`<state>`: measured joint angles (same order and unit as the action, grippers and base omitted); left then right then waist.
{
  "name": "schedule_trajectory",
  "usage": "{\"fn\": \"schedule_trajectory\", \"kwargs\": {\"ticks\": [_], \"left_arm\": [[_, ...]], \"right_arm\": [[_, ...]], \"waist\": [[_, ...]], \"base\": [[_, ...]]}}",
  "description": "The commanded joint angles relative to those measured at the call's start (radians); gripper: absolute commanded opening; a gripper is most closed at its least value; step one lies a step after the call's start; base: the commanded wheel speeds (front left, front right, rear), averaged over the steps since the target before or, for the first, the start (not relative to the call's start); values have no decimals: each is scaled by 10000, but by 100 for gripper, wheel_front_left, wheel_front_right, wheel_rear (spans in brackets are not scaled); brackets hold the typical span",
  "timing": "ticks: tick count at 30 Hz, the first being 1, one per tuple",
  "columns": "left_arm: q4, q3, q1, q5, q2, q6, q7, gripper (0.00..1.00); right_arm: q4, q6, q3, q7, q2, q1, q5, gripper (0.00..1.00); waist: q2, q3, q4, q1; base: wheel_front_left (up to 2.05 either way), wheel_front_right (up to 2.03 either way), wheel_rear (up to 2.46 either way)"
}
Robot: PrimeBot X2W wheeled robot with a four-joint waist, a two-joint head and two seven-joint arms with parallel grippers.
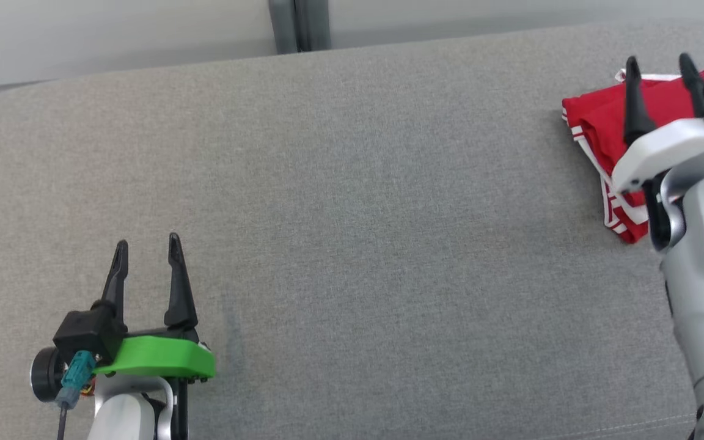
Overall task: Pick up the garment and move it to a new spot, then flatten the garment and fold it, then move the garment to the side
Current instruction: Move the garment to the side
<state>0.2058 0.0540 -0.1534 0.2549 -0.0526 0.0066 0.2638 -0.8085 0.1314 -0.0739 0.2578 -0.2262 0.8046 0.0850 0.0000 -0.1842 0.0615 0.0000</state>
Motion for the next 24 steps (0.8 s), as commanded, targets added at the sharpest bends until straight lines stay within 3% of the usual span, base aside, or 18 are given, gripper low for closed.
{"fn": "schedule_trajectory", "kwargs": {"ticks": [1,14,24], "left_arm": [[92,6,186,71,-22,121,3,100],[407,127,1191,265,-6,483,0,100],[345,294,1683,283,4,552,1,100]], "right_arm": [[329,-15,70,61,146,-559,255,100],[4375,-12,400,12,1631,-5466,420,100],[5335,-12,1117,-13,1748,-7172,1794,100]], "waist": [[0,873,-247,0],[0,1810,-673,0],[0,1934,-626,0]], "base": [[0,0,0],[0,0,0],[0,0,0]]}}
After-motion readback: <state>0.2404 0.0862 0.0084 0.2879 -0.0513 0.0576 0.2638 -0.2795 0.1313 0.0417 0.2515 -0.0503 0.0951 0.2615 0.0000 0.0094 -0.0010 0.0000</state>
